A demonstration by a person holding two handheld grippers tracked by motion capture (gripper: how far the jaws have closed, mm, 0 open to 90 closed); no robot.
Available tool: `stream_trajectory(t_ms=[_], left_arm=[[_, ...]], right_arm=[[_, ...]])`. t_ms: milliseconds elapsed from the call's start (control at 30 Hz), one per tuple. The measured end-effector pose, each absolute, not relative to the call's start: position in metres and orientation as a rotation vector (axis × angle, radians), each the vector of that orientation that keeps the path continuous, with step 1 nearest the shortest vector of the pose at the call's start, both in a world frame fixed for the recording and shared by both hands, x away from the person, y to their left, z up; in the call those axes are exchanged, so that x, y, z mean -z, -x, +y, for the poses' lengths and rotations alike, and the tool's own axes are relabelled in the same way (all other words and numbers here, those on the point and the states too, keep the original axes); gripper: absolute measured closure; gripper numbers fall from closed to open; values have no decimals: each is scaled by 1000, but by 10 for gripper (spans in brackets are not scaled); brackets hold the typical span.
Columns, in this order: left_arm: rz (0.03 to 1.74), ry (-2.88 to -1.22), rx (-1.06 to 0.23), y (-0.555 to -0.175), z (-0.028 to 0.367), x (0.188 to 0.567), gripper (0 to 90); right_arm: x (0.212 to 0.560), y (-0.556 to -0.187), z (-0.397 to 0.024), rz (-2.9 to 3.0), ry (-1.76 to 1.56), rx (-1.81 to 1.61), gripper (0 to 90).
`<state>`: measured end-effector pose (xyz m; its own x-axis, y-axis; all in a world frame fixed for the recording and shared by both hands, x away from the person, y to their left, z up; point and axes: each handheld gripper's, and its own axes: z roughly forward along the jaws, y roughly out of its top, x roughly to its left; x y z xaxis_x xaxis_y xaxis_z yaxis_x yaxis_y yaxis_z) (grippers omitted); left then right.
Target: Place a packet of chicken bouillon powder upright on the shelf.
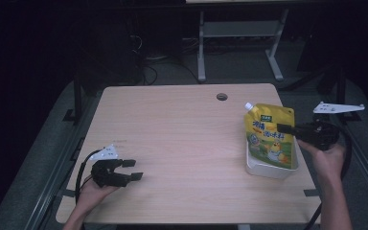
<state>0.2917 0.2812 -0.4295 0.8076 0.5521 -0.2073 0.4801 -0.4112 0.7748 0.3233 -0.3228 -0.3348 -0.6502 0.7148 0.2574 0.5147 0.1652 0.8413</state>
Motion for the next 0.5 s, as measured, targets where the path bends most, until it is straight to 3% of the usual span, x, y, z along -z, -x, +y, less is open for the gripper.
stream_trajectory(t_ms=[500], left_arm=[[757, -2067, -101, -291, 283, 428, 345]], right_arm=[[354, -312, -340, 2217, -1307, -1410, 865]])
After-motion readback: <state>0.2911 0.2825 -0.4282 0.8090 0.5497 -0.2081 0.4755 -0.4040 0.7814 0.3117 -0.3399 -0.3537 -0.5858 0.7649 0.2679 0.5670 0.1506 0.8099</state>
